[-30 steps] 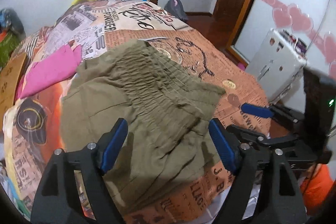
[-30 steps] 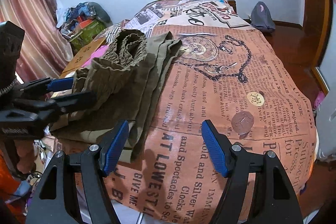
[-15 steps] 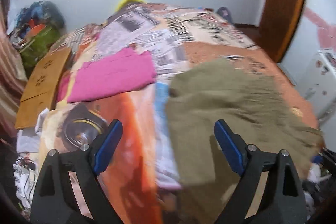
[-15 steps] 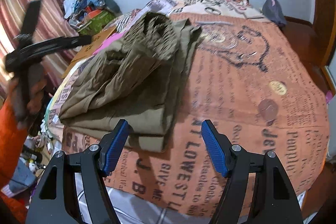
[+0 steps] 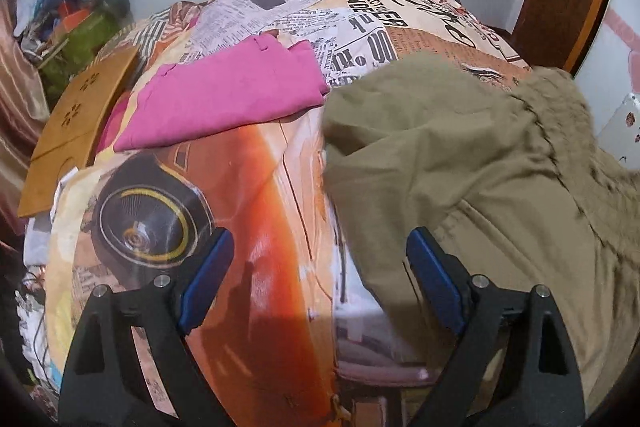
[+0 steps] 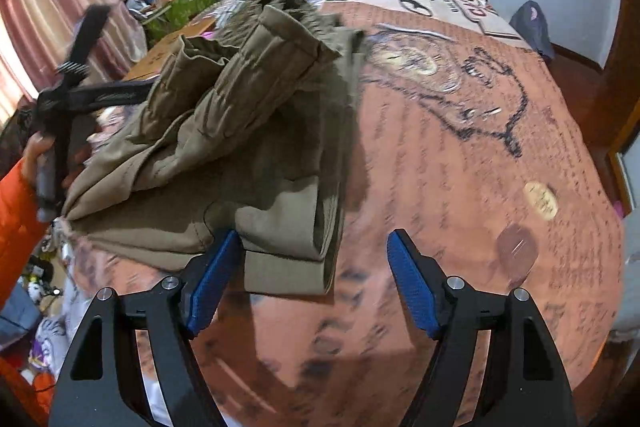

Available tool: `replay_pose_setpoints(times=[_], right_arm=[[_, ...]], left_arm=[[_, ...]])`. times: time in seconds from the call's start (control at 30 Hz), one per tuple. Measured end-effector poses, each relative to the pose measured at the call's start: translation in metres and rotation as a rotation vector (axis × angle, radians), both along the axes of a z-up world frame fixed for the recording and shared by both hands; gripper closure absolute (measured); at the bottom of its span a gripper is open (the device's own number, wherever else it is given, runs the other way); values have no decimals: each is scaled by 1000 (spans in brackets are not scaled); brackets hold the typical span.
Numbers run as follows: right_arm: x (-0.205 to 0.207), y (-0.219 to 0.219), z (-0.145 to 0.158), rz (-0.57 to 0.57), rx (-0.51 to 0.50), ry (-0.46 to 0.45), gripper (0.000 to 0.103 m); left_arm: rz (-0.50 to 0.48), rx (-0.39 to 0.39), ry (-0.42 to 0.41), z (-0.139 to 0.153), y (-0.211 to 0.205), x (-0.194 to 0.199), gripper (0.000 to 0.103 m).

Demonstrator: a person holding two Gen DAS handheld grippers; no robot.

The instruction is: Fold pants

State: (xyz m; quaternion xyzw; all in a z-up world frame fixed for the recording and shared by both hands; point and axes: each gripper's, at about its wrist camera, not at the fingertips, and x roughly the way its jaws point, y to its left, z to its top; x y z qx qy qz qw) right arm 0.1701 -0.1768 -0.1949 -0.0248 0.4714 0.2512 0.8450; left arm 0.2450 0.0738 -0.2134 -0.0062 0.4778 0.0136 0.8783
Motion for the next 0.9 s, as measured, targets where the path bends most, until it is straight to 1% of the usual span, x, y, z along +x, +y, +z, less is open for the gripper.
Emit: replay_pose_setpoints(times=[0.07, 0.23, 0.4, 0.5, 0.6, 0.67, 0.73, 0.8, 0.9], right_arm=[[14, -4, -1, -9, -16, -6, 30], [59, -14, -7, -32, -41, -17, 30], [105, -14, -14, -69, -84, -43, 31], [124, -18, -14, -94, -97, -50, 32], [126, -26, -7, -111, -96, -63, 33], [121, -34, 0, -129, -101, -79, 33], [113, -42, 12, -144, -84, -90, 33], [107, -46, 23, -152, -67, -106, 33], [92, -47, 42, -148, -26, -130, 32]], left_arm=[[-6, -8, -3, 1, -3, -5, 13], [0, 6, -35, 5, -17, -21, 13], [1, -42, -41, 5, -35, -22, 13], [-44, -62, -42, 6, -49, -21, 13], [-70, -67, -45, 10, -58, -20, 14], [-71, -93, -44, 15, -55, -19, 14], [-57, -130, -47, 25, -44, -20, 16], [-23, -146, -79, 39, -28, -23, 16], [35, -107, -131, 57, 1, -23, 16]])
